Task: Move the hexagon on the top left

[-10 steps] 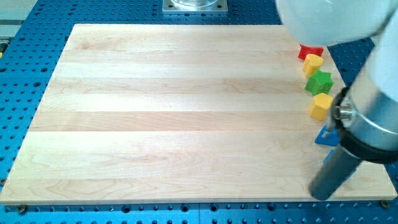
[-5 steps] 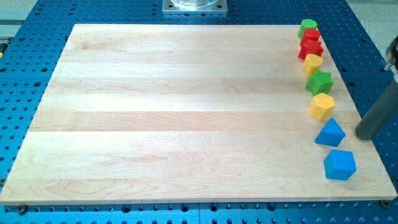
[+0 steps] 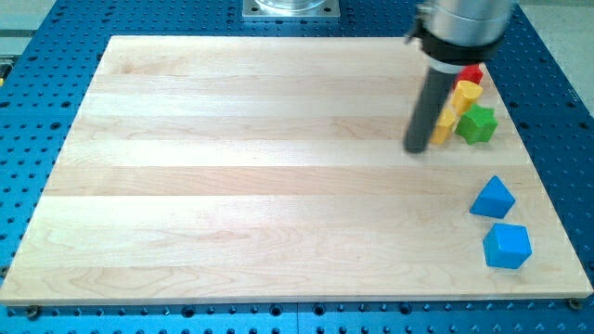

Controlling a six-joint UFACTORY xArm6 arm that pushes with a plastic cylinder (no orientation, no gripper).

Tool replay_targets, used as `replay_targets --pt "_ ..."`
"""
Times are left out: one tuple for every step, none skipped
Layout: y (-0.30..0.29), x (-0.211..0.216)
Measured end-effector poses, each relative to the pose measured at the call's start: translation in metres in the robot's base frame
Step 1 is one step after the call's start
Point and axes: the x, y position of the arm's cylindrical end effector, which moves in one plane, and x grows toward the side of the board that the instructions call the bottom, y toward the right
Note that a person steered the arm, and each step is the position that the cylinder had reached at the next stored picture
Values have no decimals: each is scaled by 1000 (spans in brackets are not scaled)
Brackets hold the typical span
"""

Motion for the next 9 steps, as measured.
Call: replay_targets --pt "-9 -52" --pt "-15 -63" --pt "-14 23" --pt "8 57" --pt "53 30" --pt "75 -1" --pt "43 -39" --pt "14 -94" --pt "18 -87"
